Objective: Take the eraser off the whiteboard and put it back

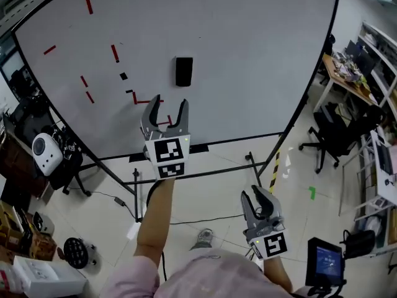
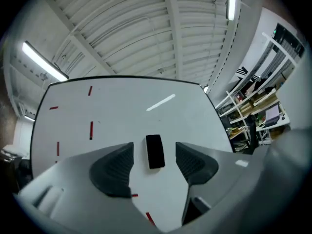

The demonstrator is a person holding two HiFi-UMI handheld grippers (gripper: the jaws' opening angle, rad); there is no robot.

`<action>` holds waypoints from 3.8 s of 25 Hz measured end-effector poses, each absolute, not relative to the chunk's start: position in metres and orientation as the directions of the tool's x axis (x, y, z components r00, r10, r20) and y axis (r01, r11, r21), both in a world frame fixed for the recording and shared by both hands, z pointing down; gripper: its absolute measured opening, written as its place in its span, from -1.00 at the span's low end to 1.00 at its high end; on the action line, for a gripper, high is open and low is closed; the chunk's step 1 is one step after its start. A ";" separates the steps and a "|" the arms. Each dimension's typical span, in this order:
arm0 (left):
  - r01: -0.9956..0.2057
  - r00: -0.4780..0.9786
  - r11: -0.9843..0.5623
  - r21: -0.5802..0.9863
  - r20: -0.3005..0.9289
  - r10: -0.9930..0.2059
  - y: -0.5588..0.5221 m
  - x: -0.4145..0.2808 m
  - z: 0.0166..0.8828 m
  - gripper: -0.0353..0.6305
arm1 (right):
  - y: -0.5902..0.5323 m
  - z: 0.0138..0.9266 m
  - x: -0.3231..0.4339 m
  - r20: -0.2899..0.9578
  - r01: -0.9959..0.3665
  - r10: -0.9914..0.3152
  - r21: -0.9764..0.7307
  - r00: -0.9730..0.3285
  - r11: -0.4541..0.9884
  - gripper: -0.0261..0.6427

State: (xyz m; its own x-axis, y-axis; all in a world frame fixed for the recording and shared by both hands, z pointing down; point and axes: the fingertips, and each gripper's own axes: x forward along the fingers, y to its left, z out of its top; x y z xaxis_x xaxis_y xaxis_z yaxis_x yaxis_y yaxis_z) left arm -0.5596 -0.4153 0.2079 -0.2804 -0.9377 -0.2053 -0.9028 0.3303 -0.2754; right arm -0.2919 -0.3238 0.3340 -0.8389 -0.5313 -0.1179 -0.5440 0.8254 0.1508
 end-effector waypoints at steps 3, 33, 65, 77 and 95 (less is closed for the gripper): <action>-0.897 -0.278 0.328 -0.297 -0.199 -0.940 -0.489 -0.589 0.205 0.09 | -0.365 0.349 -0.303 -0.052 -0.599 -0.597 0.129 -0.800 0.791 -0.62; -0.890 -0.270 0.438 -0.130 -0.623 -0.734 -0.239 -0.400 0.183 -0.06 | -0.281 0.394 -0.162 -0.008 -0.593 -0.596 0.111 -0.803 0.797 -0.62; -0.944 -0.301 0.329 -0.026 -0.342 -0.890 0.089 -0.159 0.282 -0.06 | -0.069 0.396 -0.041 -0.016 -0.437 -0.436 0.033 -0.900 0.899 -0.63; -0.941 -0.309 0.337 -0.032 -0.333 -0.891 0.099 -0.161 0.287 -0.07 | -0.049 0.387 -0.050 -0.019 -0.418 -0.417 0.024 -0.909 0.908 -0.63; -0.955 -0.293 0.290 0.064 -0.354 -0.888 0.097 -0.169 0.281 -0.06 | -0.057 0.382 -0.042 -0.042 -0.442 -0.440 0.050 -0.897 0.896 -0.63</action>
State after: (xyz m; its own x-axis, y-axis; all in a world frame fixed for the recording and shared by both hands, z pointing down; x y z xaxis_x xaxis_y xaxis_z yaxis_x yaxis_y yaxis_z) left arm -0.1690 0.0974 0.2815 -0.2931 -0.8881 -0.3540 -0.9550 0.2896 0.0642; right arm -0.0418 -0.0571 0.3816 -0.8968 -0.4404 -0.0420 -0.4422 0.8955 0.0503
